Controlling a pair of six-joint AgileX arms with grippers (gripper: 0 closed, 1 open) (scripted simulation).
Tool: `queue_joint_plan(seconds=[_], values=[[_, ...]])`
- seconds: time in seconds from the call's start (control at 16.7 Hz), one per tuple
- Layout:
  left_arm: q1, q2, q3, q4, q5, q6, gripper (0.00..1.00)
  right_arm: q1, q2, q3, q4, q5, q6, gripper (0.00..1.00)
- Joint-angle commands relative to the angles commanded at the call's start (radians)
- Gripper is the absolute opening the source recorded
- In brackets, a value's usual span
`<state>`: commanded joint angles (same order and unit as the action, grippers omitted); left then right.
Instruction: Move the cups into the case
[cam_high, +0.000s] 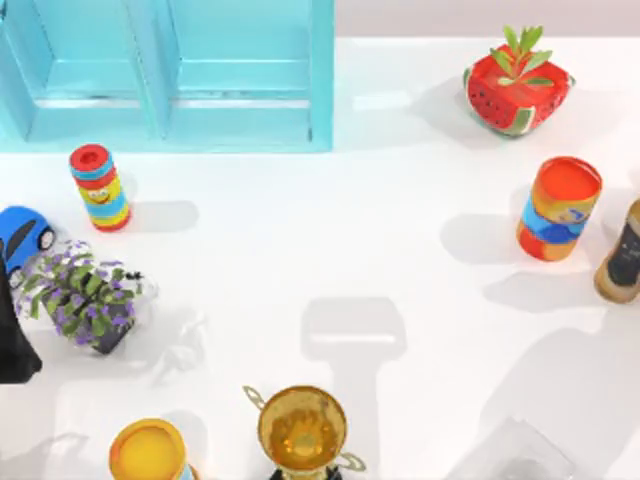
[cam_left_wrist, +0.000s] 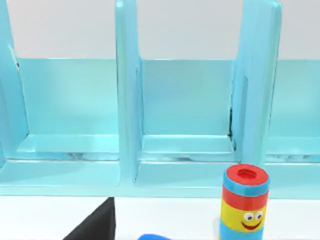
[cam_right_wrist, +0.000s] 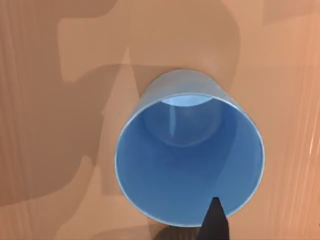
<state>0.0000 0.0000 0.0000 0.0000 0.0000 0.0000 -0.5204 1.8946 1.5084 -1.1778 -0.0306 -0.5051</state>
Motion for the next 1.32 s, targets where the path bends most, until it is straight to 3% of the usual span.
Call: queue_joint_plan(seconds=[0.24,0.3,0.9,1.32], values=[[0.0,0.0,0.0,0.0,0.0,0.0,1.0,0.0,0.0,0.0,0.0,0.0,0.0,0.98],[0.0,0.0,0.0,0.0,0.0,0.0,1.0,0.0,0.0,0.0,0.0,0.0,0.0,1.0],[0.0,0.0,0.0,0.0,0.0,0.0,1.0,-0.003,0.003,0.017,-0.016,0.0,-0.001,1.0],[0.0,0.0,0.0,0.0,0.0,0.0,1.0,-0.007,0.024,0.343,-0.321,0.0,-0.005,1.0]])
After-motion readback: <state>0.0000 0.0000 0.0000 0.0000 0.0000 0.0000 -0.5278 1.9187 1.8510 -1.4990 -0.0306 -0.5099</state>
